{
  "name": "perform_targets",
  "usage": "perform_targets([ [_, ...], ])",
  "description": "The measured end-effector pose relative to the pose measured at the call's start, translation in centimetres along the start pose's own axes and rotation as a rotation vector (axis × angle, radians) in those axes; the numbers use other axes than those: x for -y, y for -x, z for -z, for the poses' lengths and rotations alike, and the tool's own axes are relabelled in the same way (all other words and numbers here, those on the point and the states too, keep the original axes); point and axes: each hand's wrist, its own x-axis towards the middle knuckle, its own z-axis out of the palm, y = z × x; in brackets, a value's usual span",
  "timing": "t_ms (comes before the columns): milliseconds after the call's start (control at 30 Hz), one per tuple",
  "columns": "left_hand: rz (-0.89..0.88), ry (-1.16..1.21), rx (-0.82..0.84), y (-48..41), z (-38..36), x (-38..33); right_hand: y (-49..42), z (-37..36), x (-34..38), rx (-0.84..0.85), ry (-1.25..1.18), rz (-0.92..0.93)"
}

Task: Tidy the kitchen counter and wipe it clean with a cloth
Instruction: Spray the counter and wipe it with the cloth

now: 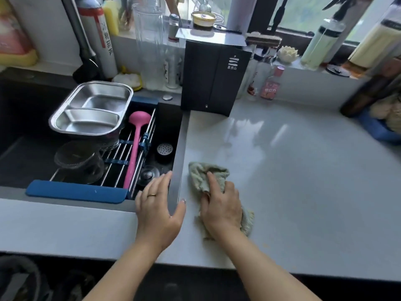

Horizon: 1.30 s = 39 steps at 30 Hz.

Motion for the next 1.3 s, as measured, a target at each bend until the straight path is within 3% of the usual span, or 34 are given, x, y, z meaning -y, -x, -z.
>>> perform_targets([
  [233, -0.028, -0.060, 0.076, -1.2, -4.3, -2.5, -5.3, 4.3, -9.7, -0.095, 0.012, -0.282],
  [300, -0.019, -0.076, 0.047, -1.8, -5.3, -3.3, -4.9, 4.3, -9.7, -0.010, 0.025, -0.182],
  [467, 0.115, -0.060, -0.041, -3.4, -7.6, -5.3, -5.6, 3.3, -7.1, 0.081, 0.023, 0.348],
  [533, 0.177, -0.061, -0.086, -4.2, -8.7, -6.3, -9.0, 2.6, -6.3, 0.194, -0.051, 0.398],
  [600, 0.230, -0.074, -0.122, -5.0, -9.9, -7.3, -12.5, 1.8, -5.5, 0.201, -0.104, 0.392],
  [833, 0.232, -0.095, -0.078, -7.5, -13.8, -11.2, -21.0, 2.1, -9.5, 0.095, -0.154, 0.152],
  [1100, 0.120, -0.065, 0.070, -10.1, -19.7, -16.7, -25.5, 8.6, -26.8, -0.135, -0.047, -0.218],
  [1300, 0.032, -0.094, 0.162, -9.7, -24.2, -20.4, -23.6, 15.2, -42.0, -0.234, 0.000, -0.539],
])
